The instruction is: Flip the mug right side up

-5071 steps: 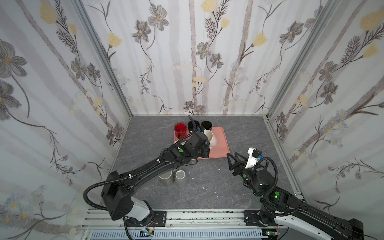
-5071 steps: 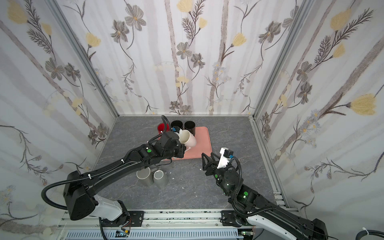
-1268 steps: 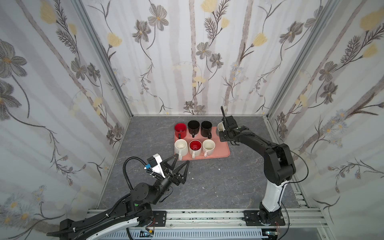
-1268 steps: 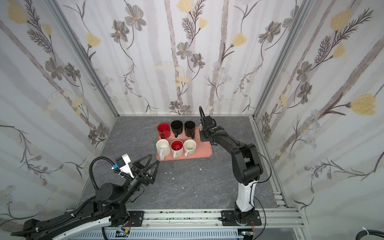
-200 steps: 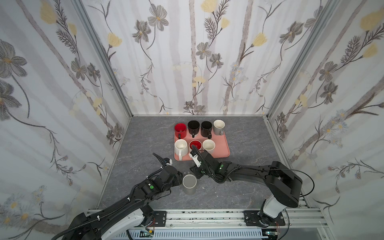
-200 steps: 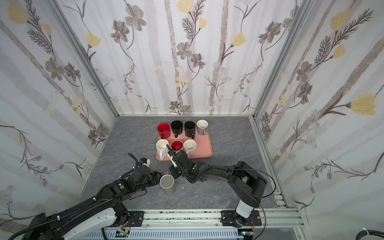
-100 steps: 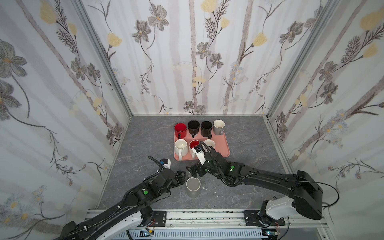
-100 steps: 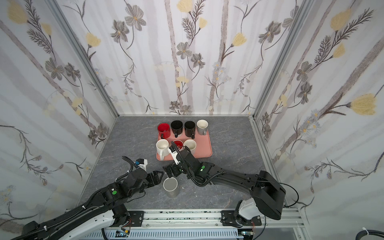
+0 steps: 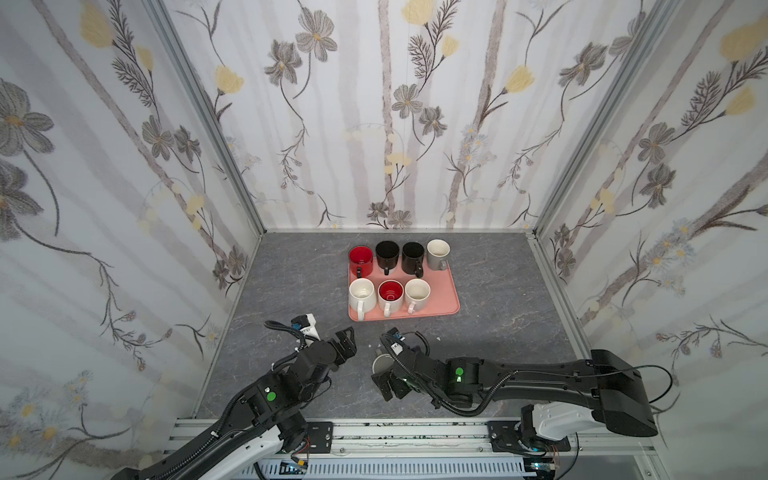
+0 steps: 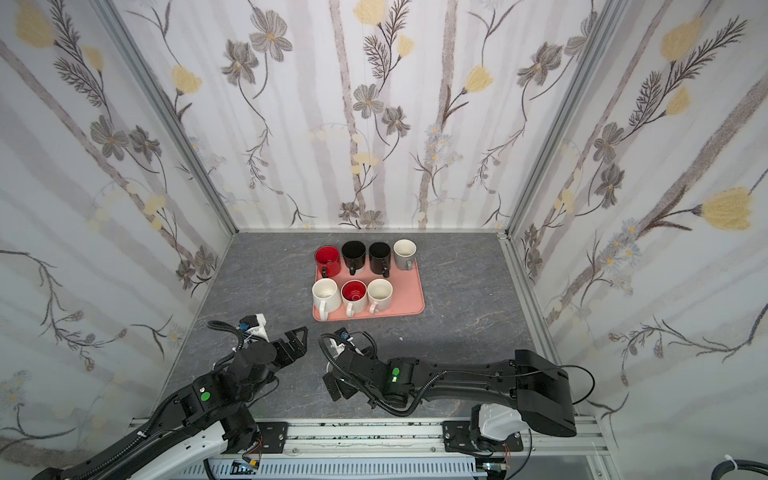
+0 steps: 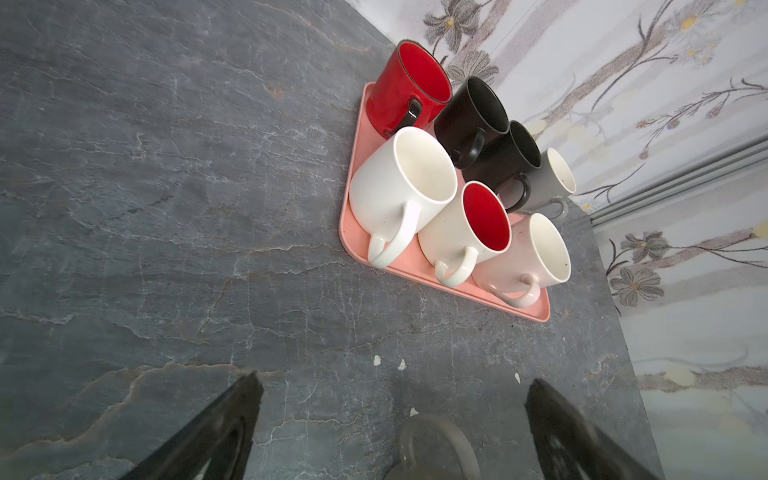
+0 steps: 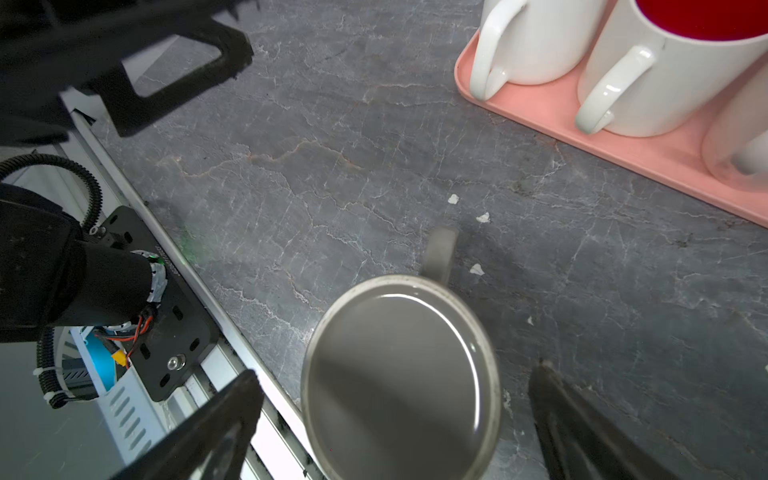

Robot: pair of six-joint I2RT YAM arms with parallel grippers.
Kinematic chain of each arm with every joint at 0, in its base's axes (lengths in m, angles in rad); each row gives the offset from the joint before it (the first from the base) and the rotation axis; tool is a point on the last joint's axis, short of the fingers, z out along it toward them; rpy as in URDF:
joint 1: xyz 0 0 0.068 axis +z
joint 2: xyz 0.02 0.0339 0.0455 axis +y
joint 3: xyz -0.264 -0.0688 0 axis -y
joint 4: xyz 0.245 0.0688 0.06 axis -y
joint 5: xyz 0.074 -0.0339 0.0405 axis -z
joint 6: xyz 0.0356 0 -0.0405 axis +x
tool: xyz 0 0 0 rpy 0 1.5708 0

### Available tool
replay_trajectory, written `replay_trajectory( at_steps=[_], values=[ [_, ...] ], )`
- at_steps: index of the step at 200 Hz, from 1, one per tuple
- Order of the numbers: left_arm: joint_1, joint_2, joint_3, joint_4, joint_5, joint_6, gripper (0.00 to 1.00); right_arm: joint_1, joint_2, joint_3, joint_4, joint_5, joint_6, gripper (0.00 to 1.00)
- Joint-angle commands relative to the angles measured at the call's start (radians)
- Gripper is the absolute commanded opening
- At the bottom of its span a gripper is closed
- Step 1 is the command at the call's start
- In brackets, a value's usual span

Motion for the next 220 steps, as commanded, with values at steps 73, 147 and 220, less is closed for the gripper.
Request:
replay_trajectory(
  at_steps=[73,147,220],
  values=[
    [0.001,-0.018,-0.014,0.006,-0.014,0.014,1.0,-0.051,0.05,-0.014,-0.01,-0.015,-0.178,0.79],
    [0.002,0.004,-0.025,0.05,0.043,0.051,1.0,-0.208,-0.112,-0.133,0.011,-0.31,-0.591,0.63],
    [0.002,0.116,-0.048,0.196,0.159,0.138,1.0,-0.213,-0.072,-0.172,0.022,-0.308,-0.595,0.97]
  ],
)
